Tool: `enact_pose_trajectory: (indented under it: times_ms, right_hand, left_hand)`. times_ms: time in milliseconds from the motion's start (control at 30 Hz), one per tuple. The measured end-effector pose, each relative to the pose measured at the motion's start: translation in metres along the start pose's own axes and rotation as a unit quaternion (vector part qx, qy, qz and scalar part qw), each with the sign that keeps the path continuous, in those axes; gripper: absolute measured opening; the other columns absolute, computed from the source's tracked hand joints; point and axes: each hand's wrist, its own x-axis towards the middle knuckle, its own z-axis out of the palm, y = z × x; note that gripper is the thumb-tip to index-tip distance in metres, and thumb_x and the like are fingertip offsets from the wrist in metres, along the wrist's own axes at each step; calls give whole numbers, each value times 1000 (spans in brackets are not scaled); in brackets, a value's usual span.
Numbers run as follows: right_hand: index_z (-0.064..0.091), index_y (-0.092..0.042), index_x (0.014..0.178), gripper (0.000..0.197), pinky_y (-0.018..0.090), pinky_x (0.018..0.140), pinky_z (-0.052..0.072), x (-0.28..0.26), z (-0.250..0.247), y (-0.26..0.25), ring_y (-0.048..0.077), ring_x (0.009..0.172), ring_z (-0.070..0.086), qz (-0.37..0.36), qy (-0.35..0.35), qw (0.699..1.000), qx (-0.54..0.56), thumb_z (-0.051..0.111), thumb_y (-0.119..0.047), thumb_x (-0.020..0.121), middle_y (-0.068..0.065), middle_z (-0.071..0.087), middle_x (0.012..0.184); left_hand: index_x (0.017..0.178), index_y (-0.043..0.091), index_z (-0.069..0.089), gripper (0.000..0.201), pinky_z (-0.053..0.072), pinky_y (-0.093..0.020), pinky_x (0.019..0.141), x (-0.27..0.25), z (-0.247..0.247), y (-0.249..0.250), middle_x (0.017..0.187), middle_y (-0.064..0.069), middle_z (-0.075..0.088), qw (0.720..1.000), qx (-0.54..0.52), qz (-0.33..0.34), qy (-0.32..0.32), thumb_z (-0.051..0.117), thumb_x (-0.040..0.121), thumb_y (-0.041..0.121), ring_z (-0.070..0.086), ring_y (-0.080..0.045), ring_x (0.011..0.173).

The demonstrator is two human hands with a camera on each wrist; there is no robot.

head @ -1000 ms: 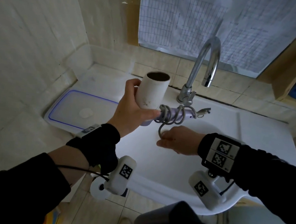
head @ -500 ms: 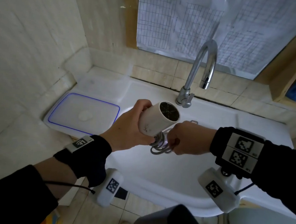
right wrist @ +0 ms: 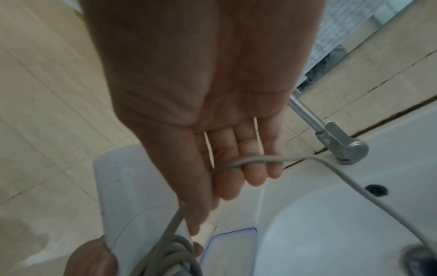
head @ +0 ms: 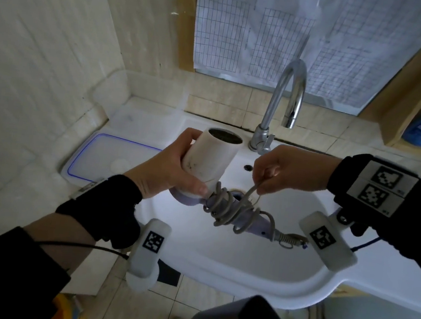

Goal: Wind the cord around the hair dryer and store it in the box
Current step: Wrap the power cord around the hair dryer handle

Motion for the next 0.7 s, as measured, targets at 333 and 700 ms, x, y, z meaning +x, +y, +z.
enact_pose_trajectory:
  times_ms: [333,700]
  right_hand:
    - [60,-30,75,20,15,83,46,1,-15,5,7,94,65,-14,-63,997,37,66,-13,84,-8,69,90]
    - [47,-9,127,42,1,73,47,13,24,14,-8,76,58,32,77,966,243,59,-11,87,-5,55,106]
  left_hand:
    - [125,22,42,89,55,-41,71,4,-7,1,105,-10,58,995,-88,-23,-40,73,43,10,63,-24,91]
    - [115,2,48,92,59,-35,73,5,8,-11,89,-9,71,928,-371,1,28,88,34,20,70,-21,81]
